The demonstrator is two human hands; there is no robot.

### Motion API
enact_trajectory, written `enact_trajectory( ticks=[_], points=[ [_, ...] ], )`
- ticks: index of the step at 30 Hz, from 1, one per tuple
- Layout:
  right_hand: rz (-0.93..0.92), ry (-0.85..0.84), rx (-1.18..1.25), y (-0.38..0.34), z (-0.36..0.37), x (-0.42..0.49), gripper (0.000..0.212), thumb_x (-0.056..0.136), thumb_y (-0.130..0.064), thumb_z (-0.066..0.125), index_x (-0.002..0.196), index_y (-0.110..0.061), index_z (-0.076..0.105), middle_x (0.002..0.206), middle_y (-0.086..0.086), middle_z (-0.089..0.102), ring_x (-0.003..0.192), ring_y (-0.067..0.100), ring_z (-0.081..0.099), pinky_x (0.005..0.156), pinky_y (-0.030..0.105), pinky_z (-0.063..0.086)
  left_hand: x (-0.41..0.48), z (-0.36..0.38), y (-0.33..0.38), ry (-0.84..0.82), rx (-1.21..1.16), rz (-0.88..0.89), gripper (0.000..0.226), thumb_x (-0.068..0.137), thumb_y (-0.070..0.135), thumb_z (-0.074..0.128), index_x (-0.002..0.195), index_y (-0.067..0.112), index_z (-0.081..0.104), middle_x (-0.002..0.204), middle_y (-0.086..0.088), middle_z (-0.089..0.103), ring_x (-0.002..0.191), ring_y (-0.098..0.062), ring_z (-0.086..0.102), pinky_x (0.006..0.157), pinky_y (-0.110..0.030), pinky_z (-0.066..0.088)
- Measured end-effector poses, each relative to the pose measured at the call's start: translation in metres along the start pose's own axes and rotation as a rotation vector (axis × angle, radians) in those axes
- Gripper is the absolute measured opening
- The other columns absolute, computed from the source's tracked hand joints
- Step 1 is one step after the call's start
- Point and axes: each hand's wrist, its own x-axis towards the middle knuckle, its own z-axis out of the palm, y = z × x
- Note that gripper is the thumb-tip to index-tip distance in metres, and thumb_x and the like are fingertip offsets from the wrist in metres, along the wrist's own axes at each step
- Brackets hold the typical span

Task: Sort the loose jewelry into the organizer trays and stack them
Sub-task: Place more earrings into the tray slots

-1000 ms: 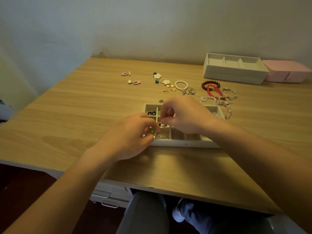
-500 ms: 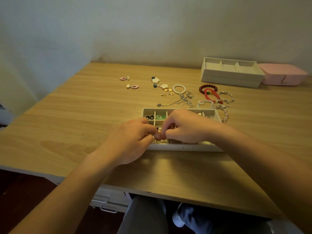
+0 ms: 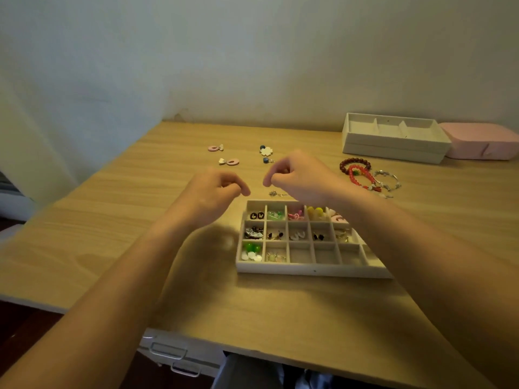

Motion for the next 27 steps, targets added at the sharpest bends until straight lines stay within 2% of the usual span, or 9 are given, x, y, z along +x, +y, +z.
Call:
enact_trajectory(
  ticks=[2,4,7,10,13,15,19,24,27],
  points=[
    [0.03,0.038,-0.032,0.002,0.002,0.025,0.027,0.097,-0.012,0.052,0.096,-0.02,0.078,0.079,-0.011,0.063,0.066,0.002,0.054,0.056,0.022,0.038,0.026,0.001,-0.014,0.067,0.012,-0.076,0.022,0.091,0.013,0.057,0.085,0.025,0.075,0.072,0.007,0.064,0.065,-0.006,0.051,0.058,-0.015,0.038],
    [0.061,0.047,-0.089,0.006,0.006,0.052,0.03,0.096,-0.009,0.049,0.098,-0.021,0.077,0.085,-0.011,0.063,0.078,0.009,0.058,0.063,0.024,0.041,0.052,0.005,-0.031,0.109,0.042,-0.16,0.017,0.09,0.015,0.06,0.089,0.026,0.073,0.083,0.001,0.069,0.068,-0.012,0.055,0.062,-0.024,0.042],
    [0.1,0.054,-0.114,0.016,0.011,0.086,0.029,0.096,-0.009,0.049,0.099,-0.021,0.075,0.099,-0.004,0.066,0.084,0.016,0.061,0.069,0.026,0.046,0.089,0.011,-0.057,0.192,0.14,-0.242,0.016,0.088,0.021,0.063,0.101,0.027,0.07,0.102,0.0,0.069,0.094,-0.022,0.064,0.083,-0.032,0.051],
    [0.119,0.046,-0.129,0.021,0.016,0.109,0.028,0.094,-0.008,0.051,0.105,-0.017,0.076,0.096,-0.001,0.068,0.093,0.022,0.063,0.079,0.031,0.053,0.118,0.017,-0.071,0.239,0.263,-0.232,0.025,0.088,0.032,0.063,0.113,0.032,0.067,0.116,-0.003,0.066,0.11,-0.028,0.061,0.091,-0.038,0.05],
    [0.127,0.055,-0.144,0.026,0.019,0.125,0.029,0.091,-0.008,0.052,0.103,-0.017,0.077,0.102,0.003,0.072,0.099,0.024,0.064,0.09,0.037,0.056,0.137,0.023,-0.079,0.175,0.425,-0.207,0.042,0.092,0.053,0.06,0.128,0.033,0.062,0.133,-0.008,0.058,0.124,-0.034,0.05,0.099,-0.042,0.045],
    [0.139,0.069,-0.148,0.03,0.02,0.133,0.028,0.089,-0.011,0.053,0.101,-0.019,0.077,0.101,0.002,0.073,0.097,0.024,0.065,0.09,0.04,0.057,0.143,0.025,-0.082,0.158,0.496,-0.171,0.042,0.092,0.062,0.056,0.123,0.035,0.067,0.134,-0.009,0.056,0.125,-0.034,0.048,0.098,-0.042,0.044],
    [0.13,0.073,-0.149,0.034,0.014,0.136,0.024,0.092,-0.015,0.056,0.097,-0.019,0.078,0.092,-0.001,0.071,0.094,0.021,0.065,0.085,0.035,0.057,0.145,0.026,-0.079,0.209,0.556,-0.064,0.032,0.093,0.055,0.06,0.107,0.029,0.073,0.12,-0.007,0.057,0.119,-0.031,0.049,0.089,-0.042,0.047],
    [0.129,0.116,-0.057,0.034,0.001,0.118,0.021,0.093,-0.016,0.057,0.093,-0.016,0.078,0.084,-0.001,0.071,0.069,0.01,0.057,0.062,0.025,0.046,0.136,0.024,-0.074,0.192,0.49,-0.041,0.024,0.091,0.048,0.066,0.099,0.025,0.065,0.111,-0.003,0.062,0.109,-0.027,0.055,0.083,-0.04,0.048],
    [0.126,0.13,0.0,0.034,-0.004,0.098,0.02,0.095,-0.015,0.058,0.097,-0.014,0.078,0.089,-0.001,0.07,0.079,0.012,0.06,0.065,0.027,0.049,0.123,0.021,-0.071,0.178,0.433,-0.046,0.019,0.091,0.045,0.068,0.091,0.028,0.06,0.106,0.001,0.064,0.1,-0.024,0.06,0.077,-0.037,0.048]
  ],
)
